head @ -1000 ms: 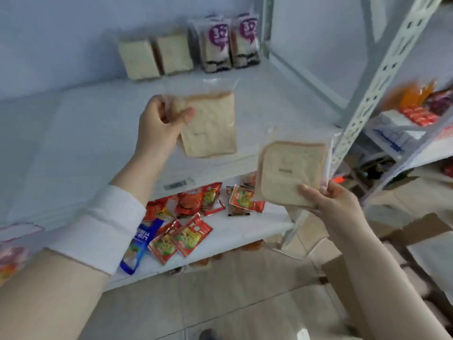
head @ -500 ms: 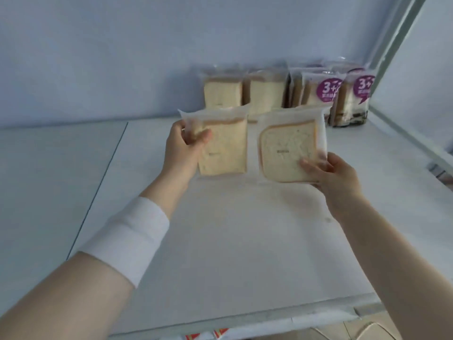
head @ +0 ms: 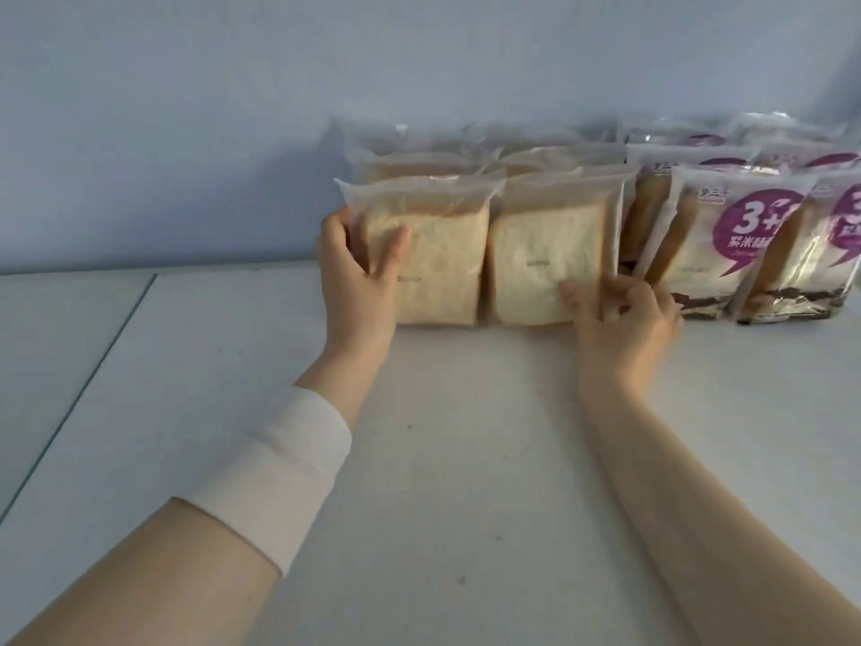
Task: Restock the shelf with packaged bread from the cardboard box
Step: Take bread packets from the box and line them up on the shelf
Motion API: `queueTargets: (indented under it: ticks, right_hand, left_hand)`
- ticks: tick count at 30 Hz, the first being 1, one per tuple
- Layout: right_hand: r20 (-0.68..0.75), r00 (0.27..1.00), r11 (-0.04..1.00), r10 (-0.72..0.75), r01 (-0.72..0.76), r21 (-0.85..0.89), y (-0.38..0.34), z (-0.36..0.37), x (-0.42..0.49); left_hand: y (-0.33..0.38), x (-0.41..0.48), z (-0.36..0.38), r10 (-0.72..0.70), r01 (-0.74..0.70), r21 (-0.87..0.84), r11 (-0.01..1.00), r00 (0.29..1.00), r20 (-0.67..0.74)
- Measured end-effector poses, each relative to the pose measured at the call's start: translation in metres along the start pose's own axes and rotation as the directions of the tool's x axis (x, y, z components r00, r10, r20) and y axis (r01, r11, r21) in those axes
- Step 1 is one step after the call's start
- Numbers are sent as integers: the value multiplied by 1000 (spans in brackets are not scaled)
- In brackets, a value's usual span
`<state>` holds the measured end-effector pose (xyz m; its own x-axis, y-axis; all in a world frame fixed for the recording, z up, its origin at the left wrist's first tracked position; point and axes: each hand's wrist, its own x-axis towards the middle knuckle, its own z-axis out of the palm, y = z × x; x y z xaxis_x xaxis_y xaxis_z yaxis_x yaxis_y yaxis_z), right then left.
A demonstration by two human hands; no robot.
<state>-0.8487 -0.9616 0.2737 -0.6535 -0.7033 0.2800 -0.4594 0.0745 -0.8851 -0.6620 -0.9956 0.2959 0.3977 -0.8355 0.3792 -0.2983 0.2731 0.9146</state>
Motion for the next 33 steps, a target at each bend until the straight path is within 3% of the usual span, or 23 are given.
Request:
queueTargets:
  ticks: [5,10,12,14,17,19,22,25,30,33]
  right_hand:
    - [-1,1000,1000,-19,19,3,-3,1,-1]
    - [159,987,973,1,36,-229,-18,-23,-16]
    - [210,977,940,-32,101,-326,-25,-47,-35]
    - [266,962,874,-54,175,-453,-28,-78,-58]
    - [337,939,713,-75,286,-640,-25,-129,-93]
    - [354,934,603,-51,311,-734,-21,-165,-114]
    - [333,943,512,-7,290,-808,-11,-229,-139]
    - [270,962,465,40,221,-857,8,-304,-158]
    - [122,976,416,178,37,-909,65,-445,-195]
    - [28,954,375,298,-90,-923,123,-526,-229]
  left_hand:
    - [-1,-3,2,18,-18,39,999,1000,-4]
    - [20,-14,-14,-77,78,-9,997,992,101]
    - [29,-27,-30,9,-25,194,981,996,85]
    - [40,-48,-46,187,-249,431,867,965,182]
    - [64,-91,-64,347,-596,542,592,796,496]
    - [86,-125,-66,284,-765,504,401,627,725]
    - [126,-180,-53,142,-881,413,230,451,881]
    - [167,-243,-27,90,-925,307,226,334,938]
    - [231,-386,32,180,-960,-10,281,43,983]
    - [248,-491,73,200,-940,-140,310,-79,977]
